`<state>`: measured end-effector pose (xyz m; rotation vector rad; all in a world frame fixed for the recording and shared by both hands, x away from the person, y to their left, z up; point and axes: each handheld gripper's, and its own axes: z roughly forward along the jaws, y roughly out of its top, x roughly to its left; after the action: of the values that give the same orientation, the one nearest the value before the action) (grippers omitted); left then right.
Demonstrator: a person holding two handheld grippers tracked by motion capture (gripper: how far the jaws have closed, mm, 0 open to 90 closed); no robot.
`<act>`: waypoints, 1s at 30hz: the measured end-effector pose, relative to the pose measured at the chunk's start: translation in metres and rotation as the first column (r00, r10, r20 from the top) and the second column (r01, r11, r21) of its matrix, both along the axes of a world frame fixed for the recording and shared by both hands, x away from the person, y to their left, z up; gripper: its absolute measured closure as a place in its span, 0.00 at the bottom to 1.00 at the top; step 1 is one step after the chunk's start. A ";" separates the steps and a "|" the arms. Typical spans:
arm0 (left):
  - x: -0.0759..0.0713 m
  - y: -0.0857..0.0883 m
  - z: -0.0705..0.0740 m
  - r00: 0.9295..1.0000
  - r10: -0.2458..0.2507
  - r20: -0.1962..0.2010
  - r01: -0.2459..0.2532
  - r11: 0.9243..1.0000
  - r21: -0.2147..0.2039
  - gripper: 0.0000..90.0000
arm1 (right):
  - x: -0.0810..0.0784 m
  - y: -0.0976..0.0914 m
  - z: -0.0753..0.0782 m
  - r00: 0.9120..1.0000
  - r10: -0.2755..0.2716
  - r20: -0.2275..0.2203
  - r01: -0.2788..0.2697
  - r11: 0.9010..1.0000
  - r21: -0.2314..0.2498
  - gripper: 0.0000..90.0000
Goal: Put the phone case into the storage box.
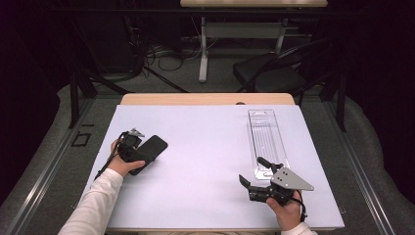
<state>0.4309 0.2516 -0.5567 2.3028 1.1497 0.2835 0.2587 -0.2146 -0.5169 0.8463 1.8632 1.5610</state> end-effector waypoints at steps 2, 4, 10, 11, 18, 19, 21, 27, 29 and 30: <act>0.000 0.000 -0.001 1.000 -0.001 0.003 0.001 1.000 0.004 0.02 | 0.000 0.000 0.000 1.000 0.000 0.001 0.000 1.000 -0.001 0.15; 0.000 0.000 0.000 1.000 0.001 0.003 -0.001 1.000 0.002 0.02 | 0.000 0.000 0.000 1.000 0.000 0.001 0.000 1.000 -0.001 0.15; 0.000 0.000 0.000 1.000 -0.010 0.008 0.010 1.000 0.023 0.06 | 0.000 0.000 0.000 1.000 0.001 0.000 -0.001 1.000 -0.001 0.15; -0.001 0.000 0.000 1.000 -0.010 0.008 0.010 1.000 0.022 0.06 | 0.000 0.000 0.000 1.000 0.001 0.000 -0.001 1.000 -0.001 0.15; -0.001 0.000 0.001 1.000 -0.017 0.011 0.017 1.000 0.026 0.07 | 0.000 0.000 0.000 1.000 0.001 0.000 -0.001 1.000 -0.002 0.15; -0.001 0.000 0.001 1.000 -0.017 0.011 0.017 1.000 0.026 0.07 | 0.000 0.000 0.000 1.000 0.001 0.001 -0.001 1.000 -0.002 0.15; -0.001 0.000 0.001 1.000 -0.019 0.009 0.019 1.000 0.025 0.08 | 0.000 0.000 0.000 1.000 0.001 0.000 -0.001 1.000 -0.002 0.15; -0.002 0.000 0.002 1.000 -0.022 0.007 0.022 1.000 0.022 0.11 | 0.000 0.000 0.000 1.000 0.001 0.000 -0.001 1.000 -0.001 0.15; -0.002 -0.001 0.002 1.000 -0.026 0.010 0.025 0.999 0.023 0.12 | 0.000 0.000 0.000 1.000 0.002 0.000 -0.002 1.000 -0.001 0.15; -0.003 -0.001 0.002 1.000 -0.027 0.009 0.027 0.999 0.022 0.13 | 0.000 0.000 0.000 1.000 0.002 0.000 -0.002 1.000 -0.001 0.15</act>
<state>0.4284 0.2508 -0.5544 2.3313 1.1152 0.2980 0.2587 -0.2146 -0.5170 0.8446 1.8653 1.5605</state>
